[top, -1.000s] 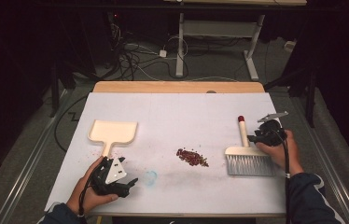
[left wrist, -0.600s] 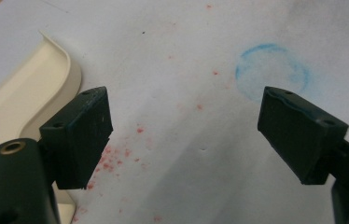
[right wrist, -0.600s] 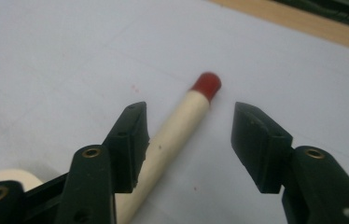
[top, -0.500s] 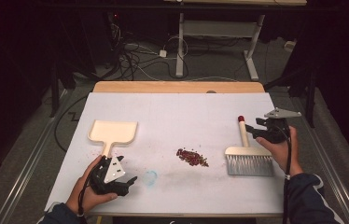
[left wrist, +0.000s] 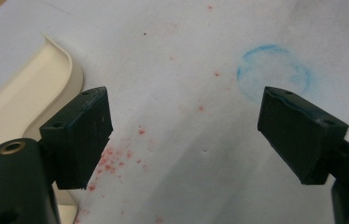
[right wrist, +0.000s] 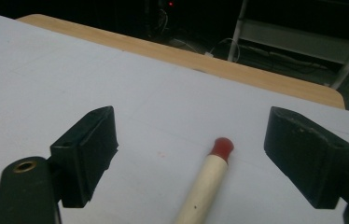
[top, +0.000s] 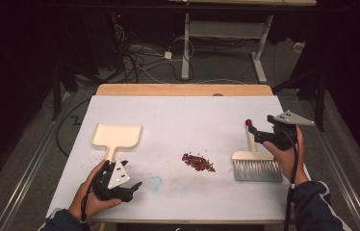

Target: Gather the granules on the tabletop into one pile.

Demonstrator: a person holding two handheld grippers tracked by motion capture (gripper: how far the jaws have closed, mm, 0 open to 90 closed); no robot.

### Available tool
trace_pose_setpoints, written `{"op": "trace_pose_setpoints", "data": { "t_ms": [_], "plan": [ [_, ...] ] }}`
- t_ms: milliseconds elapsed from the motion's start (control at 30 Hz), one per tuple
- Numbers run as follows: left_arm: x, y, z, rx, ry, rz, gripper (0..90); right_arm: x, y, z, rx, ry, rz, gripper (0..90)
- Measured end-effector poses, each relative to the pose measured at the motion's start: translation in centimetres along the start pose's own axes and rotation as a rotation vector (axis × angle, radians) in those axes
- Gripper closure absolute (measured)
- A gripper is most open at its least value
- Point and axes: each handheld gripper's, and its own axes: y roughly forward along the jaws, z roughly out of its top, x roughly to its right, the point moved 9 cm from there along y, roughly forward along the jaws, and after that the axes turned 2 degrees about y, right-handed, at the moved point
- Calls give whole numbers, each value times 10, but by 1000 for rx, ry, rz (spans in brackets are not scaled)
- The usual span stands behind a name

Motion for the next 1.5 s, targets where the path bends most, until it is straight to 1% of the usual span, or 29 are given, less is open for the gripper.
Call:
{"op": "trace_pose_setpoints", "data": {
  "t_ms": [67,200,267,467,633,733,800,1000,1033,1133,1200,1267,1500],
  "plan": [
    [0,0,0,0,2,2,170,-3,0,1,2,11,9,174],
    [-1,-1,0,9,-3,3,170,-9,-3,3,15,2,14,174],
    [-1,-1,0,10,-4,6,170,-11,-6,5,24,-13,10,175],
    [-2,-2,1,12,-7,11,170,-20,-17,6,39,-32,19,194],
    [-2,-2,1,16,-10,12,170,-26,-29,5,55,-72,14,193],
    [-2,-2,1,16,-9,9,170,-29,-35,1,56,-94,11,193],
    [-1,-2,1,16,-8,9,170,-32,-38,0,60,-93,22,193],
    [-1,-2,1,18,-6,8,170,-38,-45,-5,66,-123,28,193],
    [-1,-3,1,19,-7,8,170,-39,-46,-6,64,-122,30,193],
    [-1,-3,1,19,-7,9,170,-43,-49,-10,59,-146,32,193],
    [-1,-3,1,19,-6,8,170,-44,-51,-12,62,-153,32,193],
    [-1,-3,1,19,-6,7,170,-46,-54,-14,67,-155,40,193],
    [-1,-2,1,18,-5,6,170,-56,-60,-22,69,-195,61,193]
  ]
}}
